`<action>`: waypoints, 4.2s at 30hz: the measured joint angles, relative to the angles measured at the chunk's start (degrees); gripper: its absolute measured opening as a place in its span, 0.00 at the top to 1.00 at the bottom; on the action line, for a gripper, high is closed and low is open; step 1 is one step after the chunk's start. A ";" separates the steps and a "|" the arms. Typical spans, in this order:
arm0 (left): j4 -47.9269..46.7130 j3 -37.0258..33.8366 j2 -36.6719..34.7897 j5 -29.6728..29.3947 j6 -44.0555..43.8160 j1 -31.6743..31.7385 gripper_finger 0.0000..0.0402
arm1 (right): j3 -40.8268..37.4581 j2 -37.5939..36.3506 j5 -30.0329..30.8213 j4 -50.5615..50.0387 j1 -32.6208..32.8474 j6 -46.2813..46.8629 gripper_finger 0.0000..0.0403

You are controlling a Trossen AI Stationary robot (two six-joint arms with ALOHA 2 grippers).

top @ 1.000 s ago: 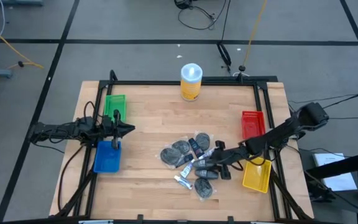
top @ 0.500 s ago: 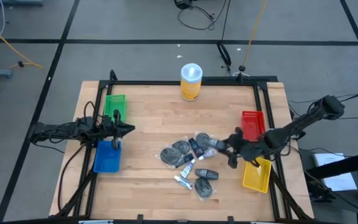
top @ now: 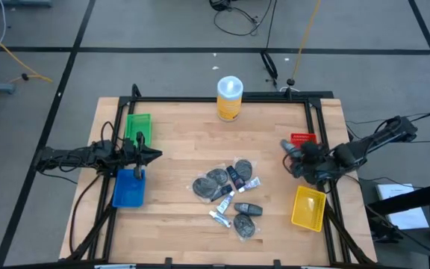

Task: Pick & Place Travel size toiletries
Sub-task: Put the deodorant into the red bin, then put the hairbrush into the green bin

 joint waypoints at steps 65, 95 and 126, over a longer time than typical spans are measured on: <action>-0.04 -0.07 0.01 0.09 -1.68 -0.07 0.95 | -1.96 33.94 -6.16 28.87 -47.14 -31.10 0.48; 5.60 -0.35 5.17 -3.98 -0.34 -0.88 0.95 | -14.24 12.16 -12.16 82.19 -21.69 -56.38 0.47; -0.13 36.22 80.03 -10.58 -15.37 -8.65 0.95 | -17.65 64.55 5.77 130.89 -8.48 -64.35 0.50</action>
